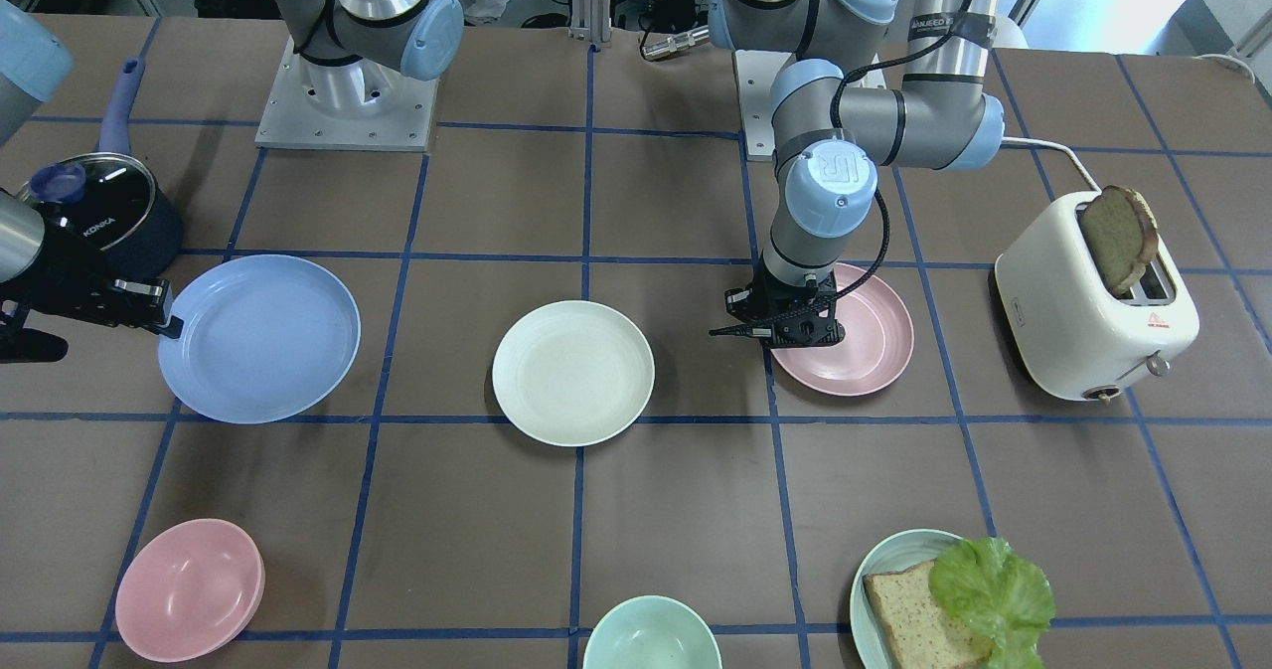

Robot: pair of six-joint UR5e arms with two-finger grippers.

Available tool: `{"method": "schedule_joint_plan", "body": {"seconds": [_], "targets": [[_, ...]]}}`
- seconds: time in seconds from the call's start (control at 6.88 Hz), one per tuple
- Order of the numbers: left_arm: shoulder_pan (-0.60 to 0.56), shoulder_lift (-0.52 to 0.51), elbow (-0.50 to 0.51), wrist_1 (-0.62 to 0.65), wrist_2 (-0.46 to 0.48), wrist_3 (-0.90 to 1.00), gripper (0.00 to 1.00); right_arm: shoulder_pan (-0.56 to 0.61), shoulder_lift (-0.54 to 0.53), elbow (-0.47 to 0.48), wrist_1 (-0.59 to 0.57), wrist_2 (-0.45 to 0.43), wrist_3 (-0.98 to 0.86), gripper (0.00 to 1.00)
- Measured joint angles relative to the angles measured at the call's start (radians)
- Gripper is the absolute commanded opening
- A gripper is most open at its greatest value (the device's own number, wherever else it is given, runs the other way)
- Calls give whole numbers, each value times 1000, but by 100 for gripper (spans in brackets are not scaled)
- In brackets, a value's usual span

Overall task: Stack three plates with pink and blue
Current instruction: 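Lift the pink plate with the left gripper while the right gripper lifts the blue plate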

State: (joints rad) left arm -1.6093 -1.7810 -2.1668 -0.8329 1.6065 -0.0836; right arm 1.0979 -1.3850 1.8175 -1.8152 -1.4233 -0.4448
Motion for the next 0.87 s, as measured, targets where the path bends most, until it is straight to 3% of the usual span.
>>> {"method": "schedule_joint_plan", "body": {"seconds": [0.44, 0.87], "targets": [[-44, 15, 39, -11, 62, -8, 0, 2, 10, -47, 37, -2, 0, 0], [-148, -5, 236, -207, 151, -55, 0, 2, 13, -68, 45, -5, 0, 0]]}}
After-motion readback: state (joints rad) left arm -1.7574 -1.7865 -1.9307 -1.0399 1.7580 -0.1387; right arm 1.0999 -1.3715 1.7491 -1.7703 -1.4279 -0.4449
